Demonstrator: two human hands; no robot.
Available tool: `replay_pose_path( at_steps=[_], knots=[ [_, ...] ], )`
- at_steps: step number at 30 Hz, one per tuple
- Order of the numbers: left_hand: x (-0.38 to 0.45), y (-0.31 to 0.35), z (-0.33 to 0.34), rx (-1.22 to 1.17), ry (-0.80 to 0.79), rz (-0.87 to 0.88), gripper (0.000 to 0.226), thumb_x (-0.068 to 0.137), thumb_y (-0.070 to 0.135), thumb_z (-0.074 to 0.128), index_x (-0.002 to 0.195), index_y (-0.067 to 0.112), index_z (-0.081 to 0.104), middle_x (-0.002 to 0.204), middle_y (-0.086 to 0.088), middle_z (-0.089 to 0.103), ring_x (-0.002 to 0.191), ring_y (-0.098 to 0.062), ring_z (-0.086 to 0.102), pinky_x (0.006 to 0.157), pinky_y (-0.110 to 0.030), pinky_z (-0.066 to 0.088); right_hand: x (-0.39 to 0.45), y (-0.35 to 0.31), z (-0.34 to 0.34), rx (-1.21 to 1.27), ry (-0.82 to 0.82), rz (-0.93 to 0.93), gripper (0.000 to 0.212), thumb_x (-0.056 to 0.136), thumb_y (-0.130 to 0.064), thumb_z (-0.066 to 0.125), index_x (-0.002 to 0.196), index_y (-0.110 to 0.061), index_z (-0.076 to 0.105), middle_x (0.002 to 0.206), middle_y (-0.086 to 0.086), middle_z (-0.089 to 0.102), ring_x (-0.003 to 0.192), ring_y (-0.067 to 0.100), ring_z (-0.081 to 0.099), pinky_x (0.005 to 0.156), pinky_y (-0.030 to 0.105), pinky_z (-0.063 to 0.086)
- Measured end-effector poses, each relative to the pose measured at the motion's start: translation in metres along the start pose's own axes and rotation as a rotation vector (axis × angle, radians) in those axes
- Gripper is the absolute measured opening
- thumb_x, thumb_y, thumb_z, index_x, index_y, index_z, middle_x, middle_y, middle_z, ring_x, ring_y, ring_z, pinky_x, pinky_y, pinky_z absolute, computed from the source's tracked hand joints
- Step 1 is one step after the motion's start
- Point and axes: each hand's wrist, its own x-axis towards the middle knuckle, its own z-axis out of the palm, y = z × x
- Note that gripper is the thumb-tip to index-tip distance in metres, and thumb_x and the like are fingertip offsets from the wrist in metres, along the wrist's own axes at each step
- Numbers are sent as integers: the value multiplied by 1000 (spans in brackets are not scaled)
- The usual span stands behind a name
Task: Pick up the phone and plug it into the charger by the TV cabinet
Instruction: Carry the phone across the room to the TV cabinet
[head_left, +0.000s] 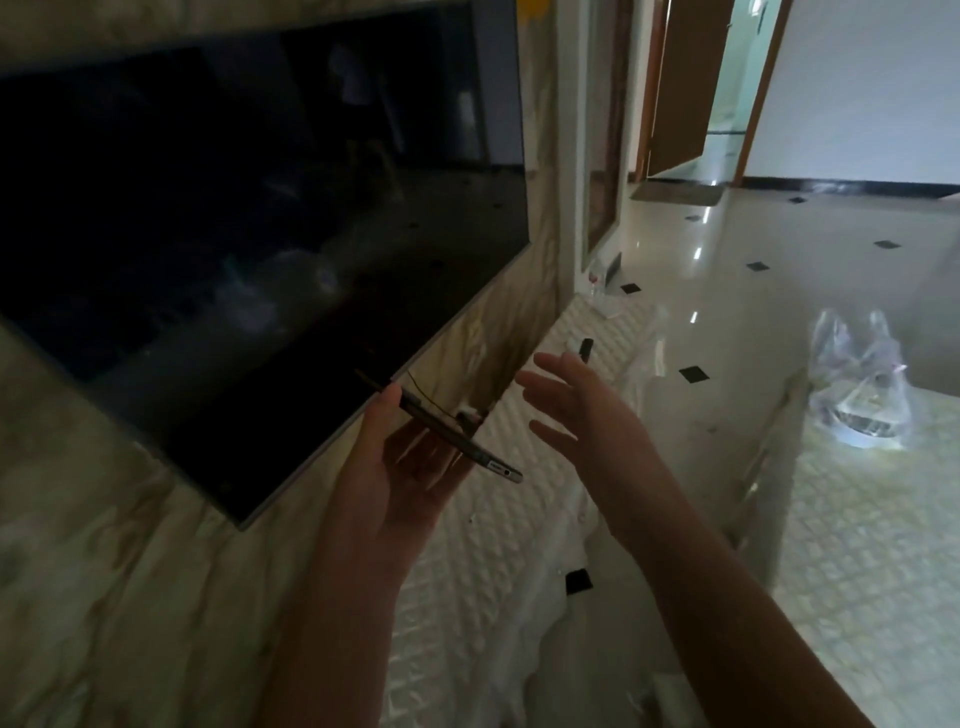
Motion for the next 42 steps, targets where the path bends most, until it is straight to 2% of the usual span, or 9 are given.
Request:
replay_pose_path(
  at_steps=[4, 10, 14, 19, 23, 28, 30, 34, 42],
  knots=[
    [21, -7, 18, -25, 63, -16, 58, 69, 46, 80, 111, 7, 71, 105, -18, 74, 107, -34, 69, 77, -45, 60, 23, -9, -20, -4, 11, 16, 49, 93, -57, 38, 127, -28, 59, 121, -10, 68, 114, 5, 61, 103, 37, 45],
    [61, -12, 48, -57, 77, -65, 66, 65, 49, 83, 107, 0, 70, 118, -22, 70, 107, -34, 69, 75, -42, 60, 54, -18, -42, 10, 54, 18, 46, 95, -54, 37, 123, -27, 61, 119, -8, 69, 113, 6, 62, 102, 35, 46],
    [91, -13, 59, -22, 57, -81, 78, 61, 52, 84, 117, 2, 66, 130, -20, 64, 113, -32, 66, 79, -42, 59, 78, -15, -50, -4, 53, 35, 42, 95, -53, 38, 116, -29, 64, 115, -9, 71, 111, 4, 62, 100, 33, 46],
    [141, -12, 72, 3, 55, -93, 71, 60, 51, 84, 108, 1, 68, 112, -16, 67, 114, -32, 66, 68, -38, 59, 124, -12, -54, -29, 60, 54, 45, 95, -52, 38, 122, -25, 62, 118, -9, 70, 114, 5, 61, 102, 34, 46],
    [193, -4, 79, 17, 41, -107, 79, 58, 53, 84, 114, 1, 67, 114, -17, 66, 118, -31, 63, 72, -40, 60, 171, -10, -54, -73, 55, 83, 49, 95, -52, 38, 130, -23, 57, 124, -7, 67, 117, 5, 58, 104, 34, 44],
    [266, 8, 75, 79, 13, -80, 45, 64, 49, 81, 90, 13, 78, 90, -7, 76, 90, -21, 74, 66, -37, 59, 239, -6, -49, -140, 68, 125, 48, 96, -50, 38, 131, -23, 56, 124, -7, 66, 119, 7, 57, 105, 34, 44],
    [292, 10, 71, 118, 18, -85, 42, 60, 50, 82, 86, 17, 80, 89, -6, 78, 91, -21, 75, 67, -38, 59, 263, -1, -47, -155, 79, 143, 46, 97, -50, 38, 130, -23, 56, 124, -7, 65, 119, 8, 57, 105, 34, 44],
    [334, 11, 66, 160, 35, -117, 54, 49, 53, 87, 90, 19, 80, 95, -7, 79, 97, -23, 74, 72, -38, 59, 300, 8, -48, -168, 85, 181, 46, 97, -49, 39, 130, -22, 57, 125, -5, 65, 119, 8, 57, 105, 34, 43],
    [386, 15, 65, 187, 107, -112, 79, 45, 57, 88, 110, 15, 72, 108, -10, 76, 101, -23, 72, 71, -37, 59, 358, 20, -43, -191, 12, 244, 45, 96, -50, 39, 128, -24, 57, 125, -6, 65, 119, 7, 56, 103, 32, 44]
  ],
)
